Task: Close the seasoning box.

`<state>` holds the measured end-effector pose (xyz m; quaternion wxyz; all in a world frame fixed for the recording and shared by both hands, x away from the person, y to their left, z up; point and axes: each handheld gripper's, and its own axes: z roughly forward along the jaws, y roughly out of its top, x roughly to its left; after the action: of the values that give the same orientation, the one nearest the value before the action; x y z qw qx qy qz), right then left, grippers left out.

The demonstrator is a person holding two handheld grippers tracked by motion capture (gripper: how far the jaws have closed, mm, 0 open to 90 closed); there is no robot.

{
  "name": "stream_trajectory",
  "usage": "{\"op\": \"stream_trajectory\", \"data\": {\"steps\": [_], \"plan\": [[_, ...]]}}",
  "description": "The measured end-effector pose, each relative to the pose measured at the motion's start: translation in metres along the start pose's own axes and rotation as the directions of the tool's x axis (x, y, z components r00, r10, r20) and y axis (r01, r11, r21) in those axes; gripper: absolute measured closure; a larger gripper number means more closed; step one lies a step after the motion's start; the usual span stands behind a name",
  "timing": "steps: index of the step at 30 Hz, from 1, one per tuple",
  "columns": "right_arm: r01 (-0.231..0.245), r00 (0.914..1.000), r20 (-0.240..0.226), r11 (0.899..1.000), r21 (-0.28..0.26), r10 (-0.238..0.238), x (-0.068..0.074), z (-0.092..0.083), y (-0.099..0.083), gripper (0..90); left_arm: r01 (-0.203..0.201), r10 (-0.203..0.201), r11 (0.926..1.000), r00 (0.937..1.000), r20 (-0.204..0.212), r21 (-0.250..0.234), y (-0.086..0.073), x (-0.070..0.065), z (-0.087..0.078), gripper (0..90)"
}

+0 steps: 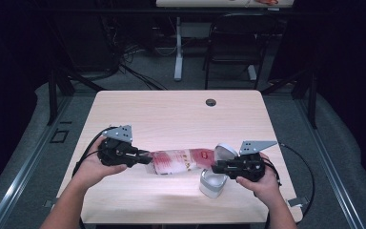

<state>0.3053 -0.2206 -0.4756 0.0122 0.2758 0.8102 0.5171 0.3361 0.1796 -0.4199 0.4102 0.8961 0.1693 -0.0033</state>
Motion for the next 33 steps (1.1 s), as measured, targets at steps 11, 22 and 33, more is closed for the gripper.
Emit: {"op": "stream_trajectory", "data": {"steps": [11, 22, 33], "plan": [[0.034, 0.9989, 0.034, 0.999, -0.021, -0.033, 0.005, -0.002, 0.002, 86.7, 0.017, -0.017, 0.9999, 0.9998, -0.008, 0.0, -0.01, 0.002, 0.002, 77.3], [0.066, 0.9963, 0.059, 0.997, -0.045, -0.063, 0.012, -0.004, 0.007, 90.0, 0.027, -0.027, 0.9996, 0.9996, -0.01, -0.003, -0.021, 0.005, 0.007, 77.2], [0.093, 0.9922, 0.088, 0.994, -0.048, -0.089, 0.018, -0.004, 0.012, 90.0, 0.034, -0.034, 0.9994, 0.9993, -0.014, -0.005, -0.032, 0.005, 0.014, 77.2]]}}
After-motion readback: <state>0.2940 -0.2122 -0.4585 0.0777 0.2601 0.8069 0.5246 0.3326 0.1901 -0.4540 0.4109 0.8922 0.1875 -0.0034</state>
